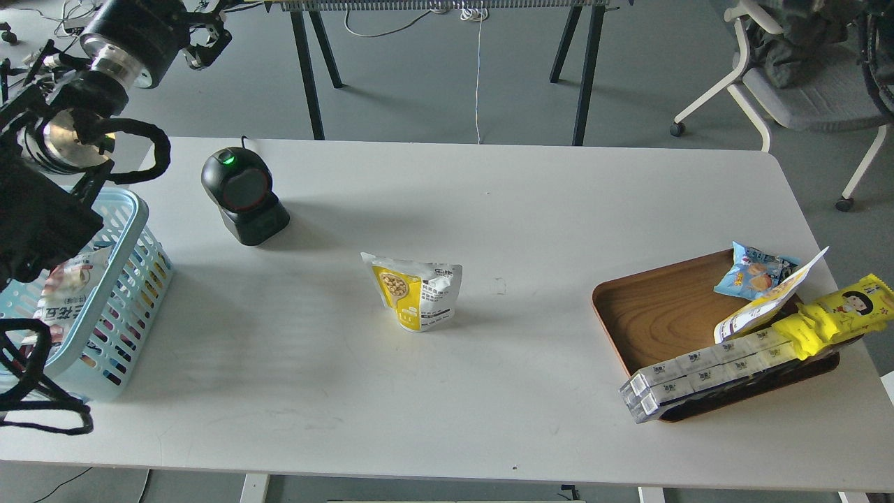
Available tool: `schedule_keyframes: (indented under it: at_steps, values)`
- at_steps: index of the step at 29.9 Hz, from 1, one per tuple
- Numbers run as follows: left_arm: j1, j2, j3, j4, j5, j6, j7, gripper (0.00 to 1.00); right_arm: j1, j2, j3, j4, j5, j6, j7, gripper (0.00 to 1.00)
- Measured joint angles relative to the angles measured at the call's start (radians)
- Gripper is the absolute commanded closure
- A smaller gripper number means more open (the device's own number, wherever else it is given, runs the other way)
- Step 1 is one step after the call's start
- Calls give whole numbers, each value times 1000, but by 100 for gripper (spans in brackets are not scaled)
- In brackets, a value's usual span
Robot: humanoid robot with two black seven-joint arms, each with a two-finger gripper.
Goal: Scan snack and place in basket
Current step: 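Withdraw the right arm and move the left arm aside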
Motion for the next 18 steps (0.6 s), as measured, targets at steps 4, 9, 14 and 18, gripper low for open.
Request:
schedule_keyframes:
  at_steps: [4,9,14,18]
  values:
    - [-4,103,33,-157,102,0,0,1,-84,-1,41,-38,167,6,0,1]
    - [-8,217,34,-371,363,0,-5,4,-166,18,81,-84,383,8,0,1]
    - [-46,271,33,-547,532,-1,-10,5,-237,63,123,-129,555,22,0,1]
    - [-88,314,33,-698,707,0,-12,5,-302,75,189,-139,637,53,0,2]
